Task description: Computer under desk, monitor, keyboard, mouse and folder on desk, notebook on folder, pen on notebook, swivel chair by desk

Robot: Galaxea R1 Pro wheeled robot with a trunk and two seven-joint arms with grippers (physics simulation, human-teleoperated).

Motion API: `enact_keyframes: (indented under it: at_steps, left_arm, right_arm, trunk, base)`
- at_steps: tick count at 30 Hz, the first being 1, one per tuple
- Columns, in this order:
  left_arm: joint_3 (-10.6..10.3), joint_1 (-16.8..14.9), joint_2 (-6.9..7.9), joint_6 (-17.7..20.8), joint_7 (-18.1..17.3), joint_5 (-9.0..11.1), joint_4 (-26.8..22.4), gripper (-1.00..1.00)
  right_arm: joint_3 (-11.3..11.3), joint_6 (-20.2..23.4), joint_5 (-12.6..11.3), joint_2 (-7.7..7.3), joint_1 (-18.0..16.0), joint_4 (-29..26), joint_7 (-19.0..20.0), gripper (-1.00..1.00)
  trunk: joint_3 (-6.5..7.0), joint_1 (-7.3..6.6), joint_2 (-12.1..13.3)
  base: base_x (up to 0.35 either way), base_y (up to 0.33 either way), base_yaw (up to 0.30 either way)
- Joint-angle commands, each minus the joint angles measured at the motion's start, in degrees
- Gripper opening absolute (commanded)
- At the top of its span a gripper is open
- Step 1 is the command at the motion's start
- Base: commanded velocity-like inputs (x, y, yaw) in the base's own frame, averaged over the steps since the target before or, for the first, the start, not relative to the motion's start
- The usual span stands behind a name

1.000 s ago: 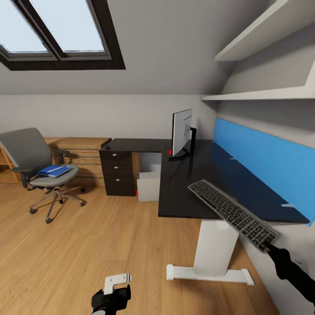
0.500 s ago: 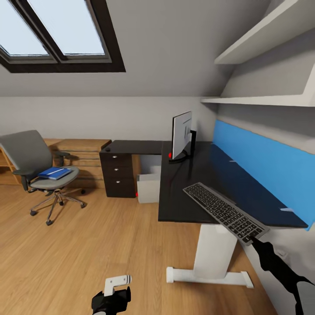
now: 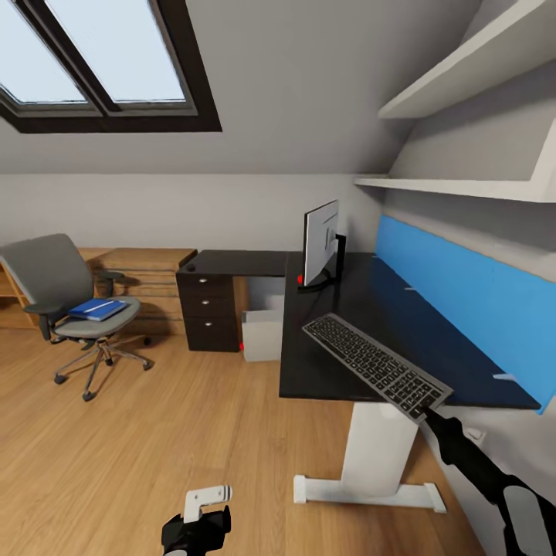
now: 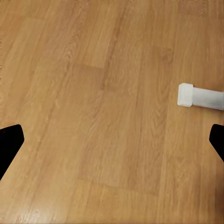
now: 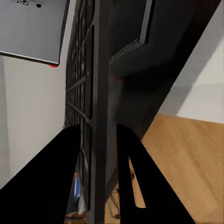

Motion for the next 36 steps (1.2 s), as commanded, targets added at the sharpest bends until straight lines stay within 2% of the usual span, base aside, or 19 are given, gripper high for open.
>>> enact_keyframes:
  at_steps: [1, 6, 10, 12, 14, 17, 18, 20, 22, 23, 24, 25, 30, 32, 36]
  left_arm:
    - [-0.1, 0.0, 0.01, 0.1, 0.5, 0.5, -0.1, 1.00]
    - [-0.1, 0.0, 0.01, 0.1, 0.5, 0.5, -0.1, 1.00]
    - [0.0, 0.0, 0.01, 0.1, 0.5, 0.6, 0.0, 1.00]
    - [0.0, 0.0, 0.06, 0.1, 0.5, 0.6, 0.0, 1.00]
    - [0.1, 0.0, 0.08, 0.1, 0.5, 0.6, 0.0, 1.00]
    - [0.1, 0.0, 0.09, 0.1, 0.5, 0.6, 0.0, 1.00]
    - [0.1, 0.0, 0.12, 0.0, 0.5, 0.6, 0.0, 1.00]
    - [0.2, 0.0, 0.17, 0.0, 0.4, 0.6, 0.0, 1.00]
    - [0.3, 0.0, 0.21, 0.0, 0.4, 0.5, 0.0, 1.00]
    - [0.3, 0.0, 0.22, 0.0, 0.4, 0.5, 0.0, 1.00]
    - [0.4, 0.0, 0.24, 0.0, 0.3, 0.6, 0.0, 1.00]
    - [0.4, 0.0, 0.26, 0.0, 0.3, 0.6, 0.0, 1.00]
    - [0.5, 0.0, 0.19, 0.0, 0.3, 0.6, 0.0, 1.00]
    - [0.6, 0.0, 0.20, -0.1, 0.3, 0.6, 0.0, 1.00]
    - [0.7, 0.0, 0.19, -1.6, 0.3, 0.6, 0.0, 1.00]
  right_arm:
    - [0.1, 0.3, 0.1, 0.03, -0.1, 0.0, 0.4, -1.00]
    - [0.6, 0.4, 0.1, 0.85, -0.1, 0.0, 1.5, -1.00]
    - [1.0, 0.5, 0.2, 3.77, -0.1, -0.8, 2.0, -1.00]
    - [2.1, 0.4, 0.3, 6.28, -0.1, -2.2, 2.0, -1.00]
    - [4.6, 0.3, 0.5, 8.50, -0.1, -3.1, 1.8, -1.00]
    - [8.0, -0.1, 0.4, 9.72, -0.1, -3.2, 1.6, -1.00]
    - [10.1, -1.0, 0.4, 10.22, -0.1, -3.1, 1.5, -1.00]
    - [17.1, -7.3, 0.3, 11.33, -0.1, -2.1, 1.2, -1.00]
    - [21.9, -12.4, 0.2, 11.61, -0.1, -1.7, 0.4, -1.00]
    - [23.0, -13.4, 0.1, 11.64, -0.1, -1.6, 0.2, -1.00]
    - [25.6, -15.8, 0.1, 11.72, -0.1, -1.2, -0.3, -1.00]
    - [27.0, -17.1, 0.0, 11.76, -0.1, -0.3, -0.5, -1.00]
    - [28.2, -18.4, 0.0, 11.60, -0.1, 4.8, 1.7, -1.00]
    - [28.2, -18.4, 0.0, 11.43, -0.1, 6.0, 3.3, -1.00]
    - [28.2, -18.3, 0.0, 11.37, 0.0, 6.4, 4.2, -1.00]
  trunk:
    - [0.14, -0.23, 0.4]
    - [1.03, -1.32, 2.4]
    - [1.75, -2.20, 4.0]
    - [1.93, -2.42, 4.4]
    - [1.93, -2.42, 4.4]
    - [1.93, -2.42, 4.4]
    - [1.93, -2.42, 4.4]
    - [1.93, -2.42, 4.4]
    - [1.93, -2.42, 4.4]
    - [1.93, -2.42, 4.4]
    - [1.93, -2.42, 4.4]
    - [1.93, -2.42, 4.4]
    - [1.93, -2.42, 4.4]
    - [1.93, -2.42, 4.4]
    - [1.93, -2.42, 4.4]
  base:
    - [0.000, 0.000, 0.000]
    - [0.000, 0.000, 0.000]
    - [0.000, 0.000, 0.000]
    - [0.000, 0.000, 0.000]
    - [0.000, 0.000, 0.000]
    - [0.000, 0.000, 0.000]
    - [0.000, 0.000, 0.000]
    - [0.000, 0.000, 0.000]
    - [0.000, 0.038, 0.000]
    - [0.000, 0.151, 0.000]
    - [0.000, 0.205, 0.000]
    - [0.000, 0.251, 0.000]
    - [0.000, 0.284, 0.000]
    - [0.014, 0.305, 0.000]
    - [0.066, 0.318, 0.000]
